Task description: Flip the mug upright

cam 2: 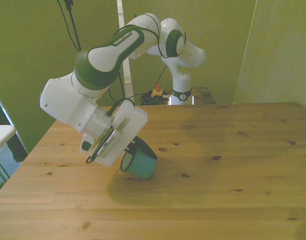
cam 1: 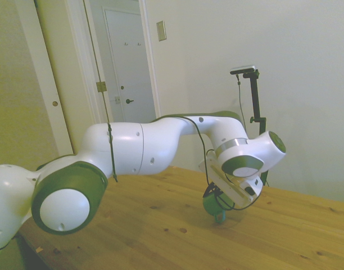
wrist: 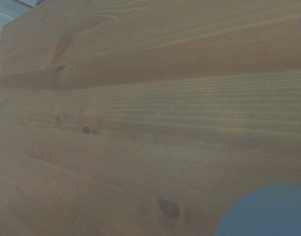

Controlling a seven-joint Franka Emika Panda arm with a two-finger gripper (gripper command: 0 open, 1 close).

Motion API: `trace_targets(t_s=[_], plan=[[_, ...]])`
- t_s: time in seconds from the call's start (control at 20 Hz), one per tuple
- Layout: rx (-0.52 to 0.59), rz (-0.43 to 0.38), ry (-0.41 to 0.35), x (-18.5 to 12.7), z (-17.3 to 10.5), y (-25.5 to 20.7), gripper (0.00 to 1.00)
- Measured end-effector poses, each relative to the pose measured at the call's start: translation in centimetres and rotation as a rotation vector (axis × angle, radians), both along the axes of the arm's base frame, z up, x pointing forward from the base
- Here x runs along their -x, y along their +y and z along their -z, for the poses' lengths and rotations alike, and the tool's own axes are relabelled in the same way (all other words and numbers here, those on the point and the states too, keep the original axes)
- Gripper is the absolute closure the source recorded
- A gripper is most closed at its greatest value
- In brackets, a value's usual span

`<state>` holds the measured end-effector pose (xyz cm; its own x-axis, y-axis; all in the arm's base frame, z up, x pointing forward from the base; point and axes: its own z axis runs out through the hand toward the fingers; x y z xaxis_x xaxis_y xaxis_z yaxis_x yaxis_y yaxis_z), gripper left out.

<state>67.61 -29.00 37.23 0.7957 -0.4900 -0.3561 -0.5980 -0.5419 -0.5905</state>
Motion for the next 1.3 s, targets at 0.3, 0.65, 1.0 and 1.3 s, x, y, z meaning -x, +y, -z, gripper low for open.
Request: trace_targets(t_s=[0.3, 0.65, 1.0, 1.3], plan=[[0.224, 0.001, -0.051, -0.9, -2.3, 6.9, 1.00], [0.431, -0.026, -0.061, 1.2, -1.6, 16.9, 1.00], [0.507, -0.023, -0.066, 5.4, -3.1, 22.0, 1.00], [0.587, 0.012, 0.044, 5.4, -5.0, 24.3, 1.00]])
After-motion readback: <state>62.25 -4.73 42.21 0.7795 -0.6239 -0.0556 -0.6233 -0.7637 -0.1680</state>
